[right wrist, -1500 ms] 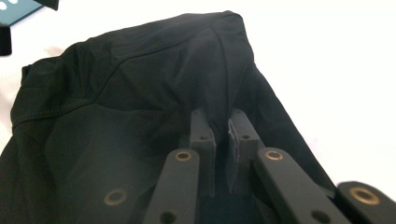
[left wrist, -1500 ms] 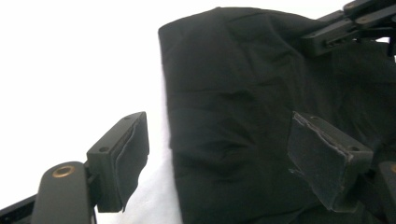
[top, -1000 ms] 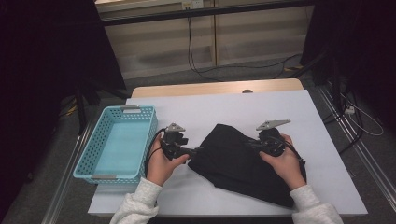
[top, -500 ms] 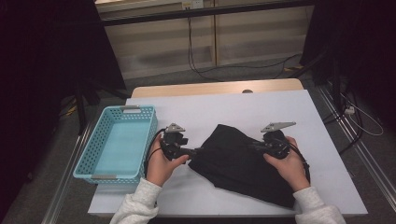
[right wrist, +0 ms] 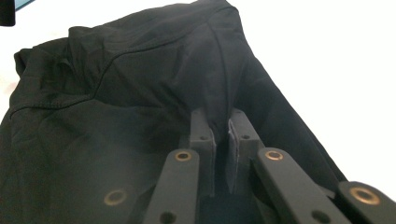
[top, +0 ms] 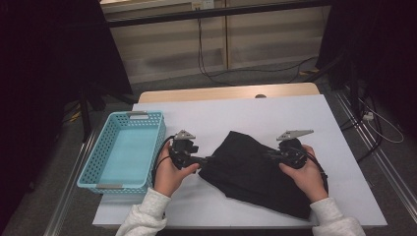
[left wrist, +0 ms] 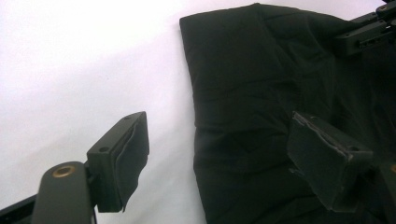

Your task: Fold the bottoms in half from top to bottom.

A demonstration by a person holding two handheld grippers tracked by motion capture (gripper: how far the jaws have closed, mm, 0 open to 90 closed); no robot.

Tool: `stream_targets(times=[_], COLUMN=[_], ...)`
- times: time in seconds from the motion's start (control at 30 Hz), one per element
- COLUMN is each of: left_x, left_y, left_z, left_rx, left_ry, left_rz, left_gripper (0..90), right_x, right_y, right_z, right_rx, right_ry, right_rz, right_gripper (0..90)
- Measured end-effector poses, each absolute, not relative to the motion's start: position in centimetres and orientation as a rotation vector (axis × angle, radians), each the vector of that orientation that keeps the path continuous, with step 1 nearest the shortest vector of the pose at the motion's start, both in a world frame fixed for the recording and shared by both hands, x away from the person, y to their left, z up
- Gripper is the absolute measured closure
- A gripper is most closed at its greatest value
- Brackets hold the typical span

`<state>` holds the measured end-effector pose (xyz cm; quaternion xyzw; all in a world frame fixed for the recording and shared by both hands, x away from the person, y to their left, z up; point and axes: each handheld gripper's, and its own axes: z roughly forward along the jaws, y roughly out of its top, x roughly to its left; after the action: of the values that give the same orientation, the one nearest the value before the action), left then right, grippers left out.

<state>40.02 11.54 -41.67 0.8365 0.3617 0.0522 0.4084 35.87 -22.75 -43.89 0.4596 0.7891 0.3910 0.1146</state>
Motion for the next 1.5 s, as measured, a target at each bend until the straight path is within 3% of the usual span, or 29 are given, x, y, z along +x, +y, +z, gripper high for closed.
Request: stream_targets(times=[1.5], left_x=[39.8], left_y=[11.5], left_z=[-41.3], left_rx=[2.094], left_ry=[0.917], left_rz=[0.130], left_gripper=[20.2], right_x=[34.2], right_y=[-25.3], right_z=[-43.3], right_rx=[1.379], right_ry=[2.264], right_rz=[1.148], right_gripper=[83.3])
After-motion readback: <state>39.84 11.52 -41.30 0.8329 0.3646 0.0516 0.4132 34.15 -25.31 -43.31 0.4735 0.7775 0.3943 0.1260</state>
